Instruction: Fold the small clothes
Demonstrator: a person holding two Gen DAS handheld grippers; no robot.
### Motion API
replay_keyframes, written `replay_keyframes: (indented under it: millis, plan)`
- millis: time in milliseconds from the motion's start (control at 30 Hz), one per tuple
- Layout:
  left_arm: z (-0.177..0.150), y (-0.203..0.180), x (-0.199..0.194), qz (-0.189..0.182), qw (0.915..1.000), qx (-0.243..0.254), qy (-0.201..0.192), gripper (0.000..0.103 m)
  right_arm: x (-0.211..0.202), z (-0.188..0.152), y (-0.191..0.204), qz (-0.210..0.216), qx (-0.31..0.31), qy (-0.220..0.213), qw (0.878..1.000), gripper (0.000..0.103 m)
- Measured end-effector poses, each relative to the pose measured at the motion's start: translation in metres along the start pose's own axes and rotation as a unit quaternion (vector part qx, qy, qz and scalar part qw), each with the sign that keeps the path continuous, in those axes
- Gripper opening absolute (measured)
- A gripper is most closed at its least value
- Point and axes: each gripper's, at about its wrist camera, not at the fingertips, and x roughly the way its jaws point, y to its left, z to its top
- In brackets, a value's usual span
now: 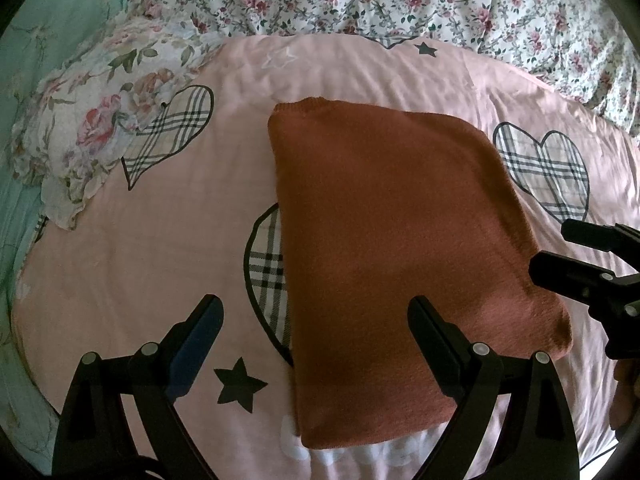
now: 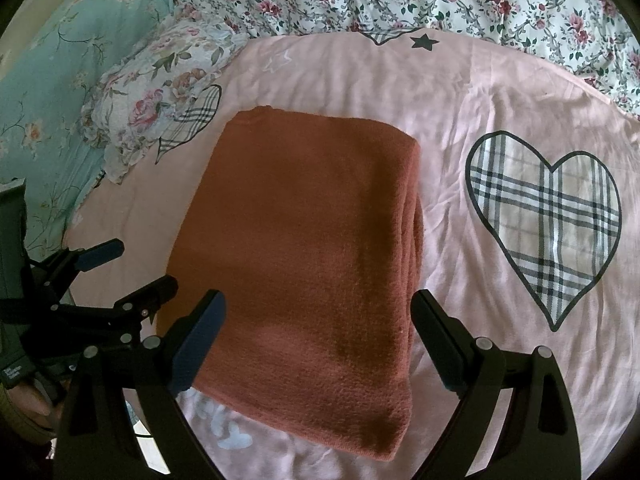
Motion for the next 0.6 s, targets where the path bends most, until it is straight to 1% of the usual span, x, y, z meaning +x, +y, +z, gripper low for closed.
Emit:
replay_keyframes:
  millis: [267,433,600]
  plan:
    - [0.0016,0.0035,0.0001,-0.005,1.0000,-0.007,-0.001,0.094,-0.0010,0.0001,-0.0031,-0.003,0.007,-0.005,1.000,0.093]
    - [0.0006,0.0035,0.0021,0.000,0.9999,-0.011,0.001,0.094,0.0003,-0.0002,-0.0040,-0.001,0.007,-0.006,1.000,0.093]
    - [-0.0020,0.0057,0.0070,-0.011,0.9997,-0.021,0.006,0.094,0.0028,-0.0037,-0.0047,-0.001,0.012,-0.002,1.000,0.093]
